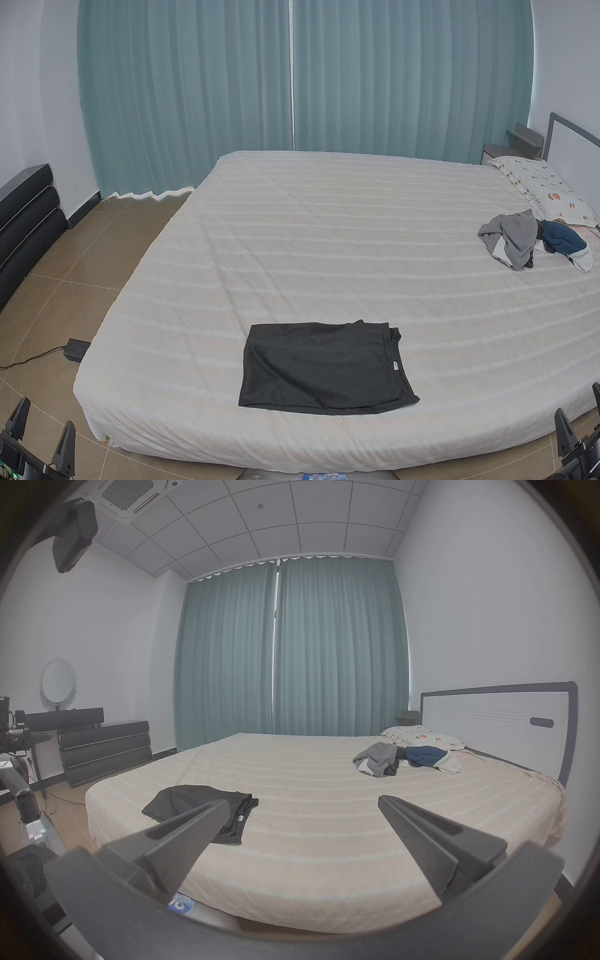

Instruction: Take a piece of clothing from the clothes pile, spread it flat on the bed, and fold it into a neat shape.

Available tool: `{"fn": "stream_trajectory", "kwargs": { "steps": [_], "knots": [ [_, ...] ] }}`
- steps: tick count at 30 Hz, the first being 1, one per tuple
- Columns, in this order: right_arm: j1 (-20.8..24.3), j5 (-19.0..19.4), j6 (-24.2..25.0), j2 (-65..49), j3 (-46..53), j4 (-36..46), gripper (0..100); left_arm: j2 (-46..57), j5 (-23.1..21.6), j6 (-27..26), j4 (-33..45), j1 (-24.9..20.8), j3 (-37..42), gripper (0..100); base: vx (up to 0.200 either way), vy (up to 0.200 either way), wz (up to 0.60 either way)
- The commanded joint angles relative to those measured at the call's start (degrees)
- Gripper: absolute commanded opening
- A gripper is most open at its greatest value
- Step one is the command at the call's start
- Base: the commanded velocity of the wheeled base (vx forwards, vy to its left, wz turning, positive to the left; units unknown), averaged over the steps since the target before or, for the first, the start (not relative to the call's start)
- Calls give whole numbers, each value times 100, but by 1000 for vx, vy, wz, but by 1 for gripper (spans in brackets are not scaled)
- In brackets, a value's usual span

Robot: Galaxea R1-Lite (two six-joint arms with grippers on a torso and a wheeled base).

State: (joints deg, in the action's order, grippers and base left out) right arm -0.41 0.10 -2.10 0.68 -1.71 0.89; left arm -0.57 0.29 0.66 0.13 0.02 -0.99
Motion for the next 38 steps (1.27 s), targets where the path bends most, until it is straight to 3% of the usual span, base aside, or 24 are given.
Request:
{"fn": "stream_trajectory", "kwargs": {
  "steps": [1, 7, 9, 10, 11, 15, 38],
  "knots": [
    [-2, -27, -63, -42, 4, -54, 100, 57, 6, -4, -13, 6, 90, 100, 0, 0, 0],
    [-2, -186, 113, -42, -5, -19, 100, 57, 6, -4, -13, -2, 90, 100, 0, 0, 0],
    [-2, -229, -19, -42, -5, -36, 100, 57, 6, -4, -13, 6, 90, 100, 0, 0, 0],
    [-2, -168, -467, -42, 30, -107, 100, 57, 6, -4, -13, -2, 90, 100, 0, 0, 0],
    [6, -124, -599, -42, 48, -142, 100, 57, 6, -4, -13, 6, 90, 100, 0, 0, 0],
    [-11, 105, 148, -33, 162, -80, 100, 57, 6, -13, -13, -2, 90, 100, 0, 0, 0],
    [-2, 122, 201, -42, 171, -107, 100, 57, -20, -66, -13, -2, 90, 100, 0, 0, 0]
  ]
}}
